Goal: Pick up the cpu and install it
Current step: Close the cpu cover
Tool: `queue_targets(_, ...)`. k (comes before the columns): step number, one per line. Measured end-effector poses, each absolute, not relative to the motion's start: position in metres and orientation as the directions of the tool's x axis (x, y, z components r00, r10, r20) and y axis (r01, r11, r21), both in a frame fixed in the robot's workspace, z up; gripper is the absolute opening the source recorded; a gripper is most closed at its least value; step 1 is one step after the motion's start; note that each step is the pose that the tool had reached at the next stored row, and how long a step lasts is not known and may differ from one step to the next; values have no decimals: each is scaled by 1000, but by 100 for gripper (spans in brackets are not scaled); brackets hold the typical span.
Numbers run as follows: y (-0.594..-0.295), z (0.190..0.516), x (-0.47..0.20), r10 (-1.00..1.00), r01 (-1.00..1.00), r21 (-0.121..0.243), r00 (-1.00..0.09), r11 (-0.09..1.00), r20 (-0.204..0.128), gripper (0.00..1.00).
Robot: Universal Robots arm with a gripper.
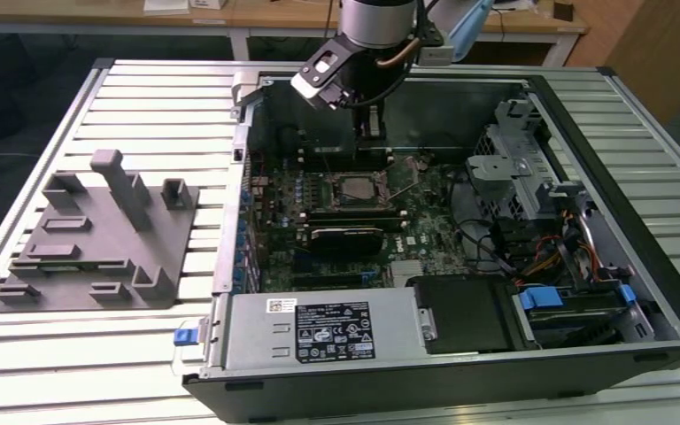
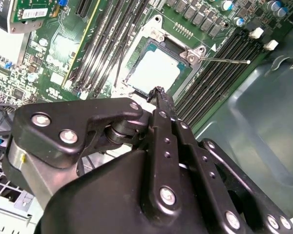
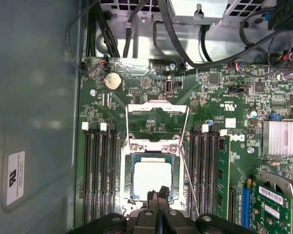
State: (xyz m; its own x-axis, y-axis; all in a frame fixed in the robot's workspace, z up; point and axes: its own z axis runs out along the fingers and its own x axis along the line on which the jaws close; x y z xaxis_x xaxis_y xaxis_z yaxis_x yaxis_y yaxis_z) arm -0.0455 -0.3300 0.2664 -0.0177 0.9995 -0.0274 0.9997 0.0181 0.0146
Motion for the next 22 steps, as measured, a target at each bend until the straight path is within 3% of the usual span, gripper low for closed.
queue_targets(22,-328,266,13,999,1000,15,-18,18,-27,11)
